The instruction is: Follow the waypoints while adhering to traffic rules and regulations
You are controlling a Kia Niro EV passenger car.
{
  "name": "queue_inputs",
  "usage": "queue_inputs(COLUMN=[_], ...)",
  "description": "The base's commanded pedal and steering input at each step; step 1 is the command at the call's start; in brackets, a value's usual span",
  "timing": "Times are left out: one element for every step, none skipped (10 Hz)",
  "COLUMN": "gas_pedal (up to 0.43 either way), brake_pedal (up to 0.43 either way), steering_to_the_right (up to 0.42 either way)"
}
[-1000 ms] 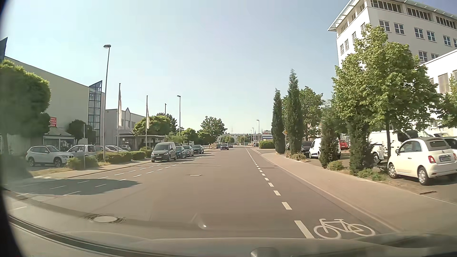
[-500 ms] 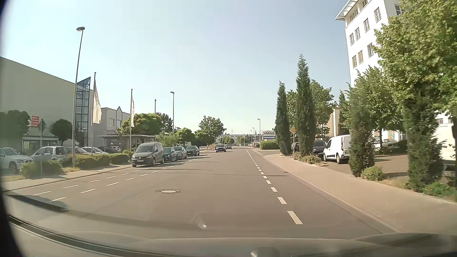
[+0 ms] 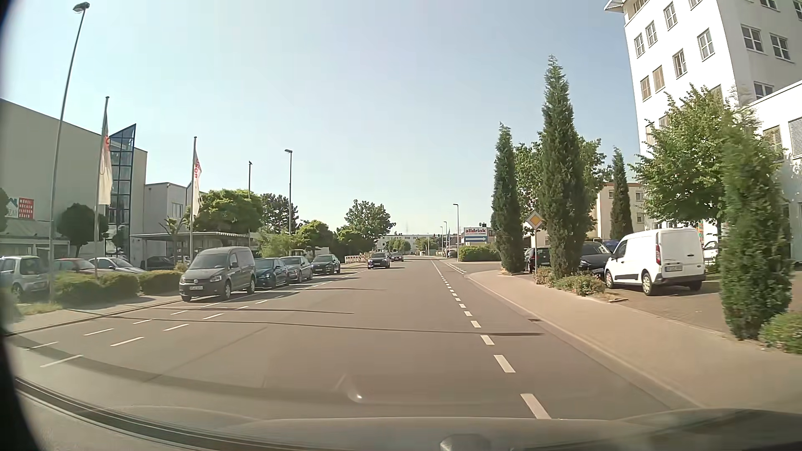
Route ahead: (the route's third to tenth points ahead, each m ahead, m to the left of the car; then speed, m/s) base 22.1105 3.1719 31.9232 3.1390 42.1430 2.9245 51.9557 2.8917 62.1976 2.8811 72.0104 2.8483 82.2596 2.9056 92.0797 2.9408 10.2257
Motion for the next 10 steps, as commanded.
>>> queue_inputs(gas_pedal=[0.067,0.067,0.067,0.067,0.067,0.067,0.067,0.067,0.067,0.079], brake_pedal=[0.018,0.018,0.018,0.012,0.018,0.018,0.012,0.018,0.018,0.012], steering_to_the_right=[0.0,0.0,0.0,0.0,0.0,-0.001,0.0,0.0,0.0,0.0])
